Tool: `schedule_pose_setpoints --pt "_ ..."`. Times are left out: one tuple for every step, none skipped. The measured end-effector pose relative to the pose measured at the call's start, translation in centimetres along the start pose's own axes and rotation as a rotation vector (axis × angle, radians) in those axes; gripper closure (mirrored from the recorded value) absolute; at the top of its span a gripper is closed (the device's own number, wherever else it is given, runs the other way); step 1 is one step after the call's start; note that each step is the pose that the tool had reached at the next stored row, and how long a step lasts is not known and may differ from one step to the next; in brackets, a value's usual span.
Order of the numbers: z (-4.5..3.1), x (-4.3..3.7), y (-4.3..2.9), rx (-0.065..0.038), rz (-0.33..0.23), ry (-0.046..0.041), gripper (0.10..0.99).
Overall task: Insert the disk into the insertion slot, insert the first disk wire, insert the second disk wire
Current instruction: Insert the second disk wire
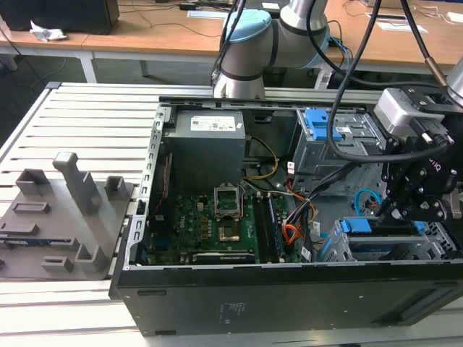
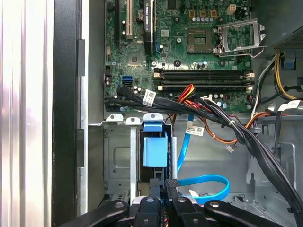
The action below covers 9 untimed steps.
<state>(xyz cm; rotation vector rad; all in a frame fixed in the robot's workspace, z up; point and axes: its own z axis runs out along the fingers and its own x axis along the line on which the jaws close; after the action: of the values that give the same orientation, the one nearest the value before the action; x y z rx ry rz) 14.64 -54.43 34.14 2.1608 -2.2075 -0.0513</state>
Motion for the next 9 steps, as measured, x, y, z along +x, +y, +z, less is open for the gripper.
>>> schedule_pose_setpoints --pt "-0.02 0.0 0.0 0.0 0.0 -0.0001 0.922" --pt "-0.08 0.01 0.01 0.0 0.0 0.0 0.922" --pt "-0.14 0.01 0.01 0.0 0.0 -0.0001 0.922" --pt "-0.27 0.01 0.02 0.0 0.0 0.0001 0.922" --pt "-0.43 0.01 0.03 0.0 0.0 0.0 0.922" --pt "-0.47 0.01 0.03 0.0 0.0 0.0 0.922" --pt "-0.48 0.01 0.03 0.0 0.0 0.0026 0.922" --pt "-0.49 0.01 0.03 0.0 0.0 0.0062 0.922" --pt "-0.49 0.01 0.03 0.0 0.001 0.0081 0.922"
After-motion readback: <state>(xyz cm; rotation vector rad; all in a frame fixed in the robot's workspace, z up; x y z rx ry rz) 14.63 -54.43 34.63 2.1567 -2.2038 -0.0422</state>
